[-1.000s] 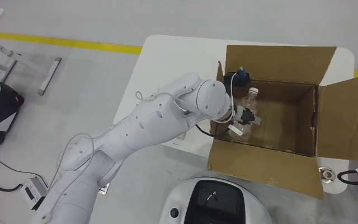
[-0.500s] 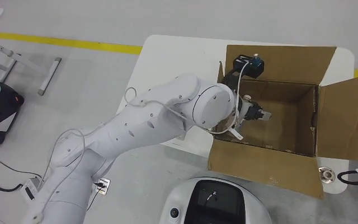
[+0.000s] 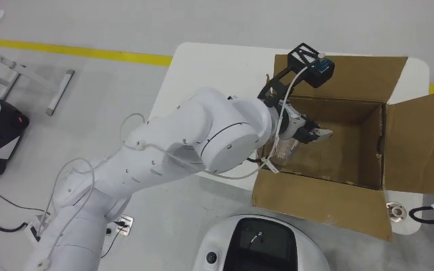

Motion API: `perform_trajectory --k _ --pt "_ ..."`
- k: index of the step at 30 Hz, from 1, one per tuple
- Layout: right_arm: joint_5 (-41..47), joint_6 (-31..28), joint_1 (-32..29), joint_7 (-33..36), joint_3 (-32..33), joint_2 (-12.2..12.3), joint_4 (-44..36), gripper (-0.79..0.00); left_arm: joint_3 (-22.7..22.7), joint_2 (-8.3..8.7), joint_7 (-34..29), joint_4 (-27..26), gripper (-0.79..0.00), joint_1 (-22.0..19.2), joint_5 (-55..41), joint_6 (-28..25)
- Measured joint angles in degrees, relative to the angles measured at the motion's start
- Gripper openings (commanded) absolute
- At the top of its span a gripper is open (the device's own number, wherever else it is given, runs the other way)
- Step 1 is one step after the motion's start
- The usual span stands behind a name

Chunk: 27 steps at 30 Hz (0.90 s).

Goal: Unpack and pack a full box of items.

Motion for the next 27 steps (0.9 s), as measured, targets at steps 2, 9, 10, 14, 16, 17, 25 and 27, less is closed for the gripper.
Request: perform_trajectory --k 2,9,10,14,16,17,25,27 --pt "0.0 0.0 0.0 0.0 0.0 0.0 0.0 -0.785 -1.83 0.44 -0.64 -0.63 0.0 0.94 -0.21 -0.86" --pt "0.0 0.0 0.0 0.0 0.0 0.0 0.0 -0.785 -9.86 2.52 -4.81 -3.4 0.0 4.72 -0.11 -4.42" --pt "0.0 0.0 0.0 0.0 0.0 0.0 0.0 -0.785 -11.02 2.84 -5.66 -3.71 0.0 5.29 0.26 -4.76" --pt "0.0 0.0 0.0 0.0 0.0 0.0 0.0 -0.785 -16.39 4.23 -8.96 -4.83 0.0 8.1 2.18 -5.01" --pt "0.0 0.0 0.0 0.0 0.0 0.0 0.0 -0.785 -18.6 4.74 -10.09 -5.55 0.0 9.36 2.62 -4.67" --pt "0.0 0.0 0.0 0.0 0.0 0.0 0.0 -0.785 -19.89 5.07 -11.0 -6.01 0.0 10.29 3.12 -4.71" --pt "0.0 0.0 0.0 0.0 0.0 0.0 0.0 -0.785 -26.18 7.11 -18.06 -6.6 0.0 17.64 5.74 -5.71" --pt "0.0 0.0 0.0 0.0 0.0 0.0 0.0 -0.785 -27.25 7.63 -19.43 -6.59 0.0 19.81 7.4 -6.44"
